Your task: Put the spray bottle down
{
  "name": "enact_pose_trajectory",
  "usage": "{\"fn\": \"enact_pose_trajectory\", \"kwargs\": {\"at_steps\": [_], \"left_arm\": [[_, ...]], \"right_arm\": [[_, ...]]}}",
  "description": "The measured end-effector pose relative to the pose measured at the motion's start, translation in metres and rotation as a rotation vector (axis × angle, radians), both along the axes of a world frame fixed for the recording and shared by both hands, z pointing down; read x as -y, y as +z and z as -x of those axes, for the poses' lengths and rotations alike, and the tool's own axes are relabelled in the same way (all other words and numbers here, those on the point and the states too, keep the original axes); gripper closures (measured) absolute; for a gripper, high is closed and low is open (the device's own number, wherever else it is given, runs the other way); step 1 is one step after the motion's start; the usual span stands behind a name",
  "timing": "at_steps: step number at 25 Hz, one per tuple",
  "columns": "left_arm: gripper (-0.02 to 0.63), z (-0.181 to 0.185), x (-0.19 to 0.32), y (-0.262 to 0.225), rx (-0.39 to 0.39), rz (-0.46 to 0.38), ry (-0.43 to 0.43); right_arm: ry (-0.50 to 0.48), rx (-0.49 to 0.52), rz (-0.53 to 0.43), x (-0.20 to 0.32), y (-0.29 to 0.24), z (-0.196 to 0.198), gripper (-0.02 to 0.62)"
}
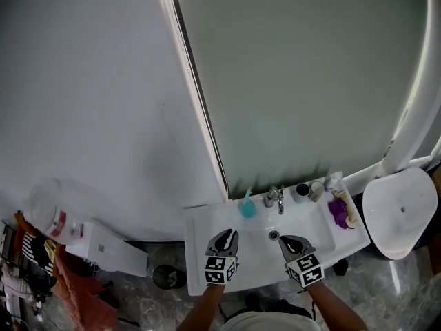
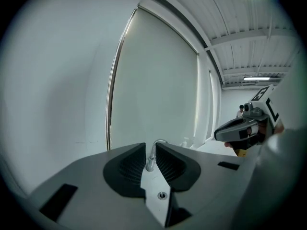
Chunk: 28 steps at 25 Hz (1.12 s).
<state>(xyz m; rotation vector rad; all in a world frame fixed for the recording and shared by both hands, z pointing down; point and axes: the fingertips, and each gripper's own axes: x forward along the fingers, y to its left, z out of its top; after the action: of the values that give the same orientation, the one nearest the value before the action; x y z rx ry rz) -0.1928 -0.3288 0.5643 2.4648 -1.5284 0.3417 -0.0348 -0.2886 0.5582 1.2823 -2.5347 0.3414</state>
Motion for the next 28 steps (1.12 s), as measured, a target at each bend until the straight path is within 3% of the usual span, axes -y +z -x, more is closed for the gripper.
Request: {"fn": "enact_pose_trajectory", "kwargs": {"at_steps": [13,28], "left_arm": [[0.578,-0.041,-0.094,-0.033,0.004,0.044,-0.07],[0.6,-0.062,-0.19,-0.062,-0.028,-0.013,-0.167]], "right_arm": [[-0.131,0.05,-0.011,-0.044,-0.026,-0.036,0.584],[-0.252,0.065,-0.055,-0.093,-0.04,-0.047,0.584]]}}
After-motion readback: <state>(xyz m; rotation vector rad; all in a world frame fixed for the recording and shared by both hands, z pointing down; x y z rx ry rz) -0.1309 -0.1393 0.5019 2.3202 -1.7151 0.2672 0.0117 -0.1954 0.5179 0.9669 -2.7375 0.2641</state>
